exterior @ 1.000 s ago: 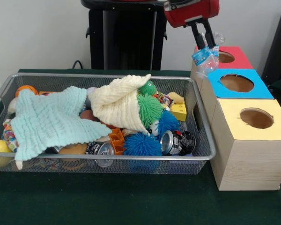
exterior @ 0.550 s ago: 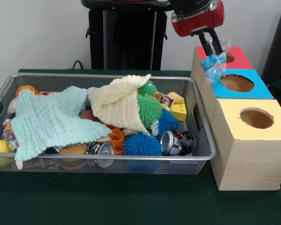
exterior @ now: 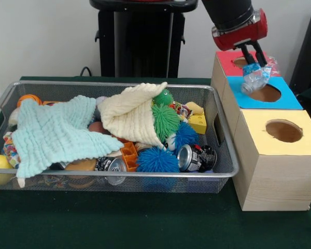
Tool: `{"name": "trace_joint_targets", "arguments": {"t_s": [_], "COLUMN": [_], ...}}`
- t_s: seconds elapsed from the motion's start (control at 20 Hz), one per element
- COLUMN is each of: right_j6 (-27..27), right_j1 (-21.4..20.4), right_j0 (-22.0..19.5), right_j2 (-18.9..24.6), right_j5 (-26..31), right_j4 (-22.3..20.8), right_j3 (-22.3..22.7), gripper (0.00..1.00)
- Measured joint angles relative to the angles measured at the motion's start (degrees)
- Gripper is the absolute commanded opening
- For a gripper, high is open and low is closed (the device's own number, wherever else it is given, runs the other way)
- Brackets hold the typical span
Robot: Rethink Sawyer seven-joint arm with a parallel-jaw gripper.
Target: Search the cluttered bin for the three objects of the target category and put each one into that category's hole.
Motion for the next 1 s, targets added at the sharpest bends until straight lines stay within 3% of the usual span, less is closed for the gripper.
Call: {"name": "trace_joint_targets", "arguments": {"t_s": [0.3, 1.0], "right_j6": [1.4, 4.8], "right_j1": [1.6, 0.8], "right_j0": [0.0, 0.4], "right_j2": [1.6, 1.6], "right_j5": [-3.1, -3.2], "right_j4": [0.0, 0.0], "right_j3": [1.2, 1.4], "gripper": [0.00, 0.00]}}
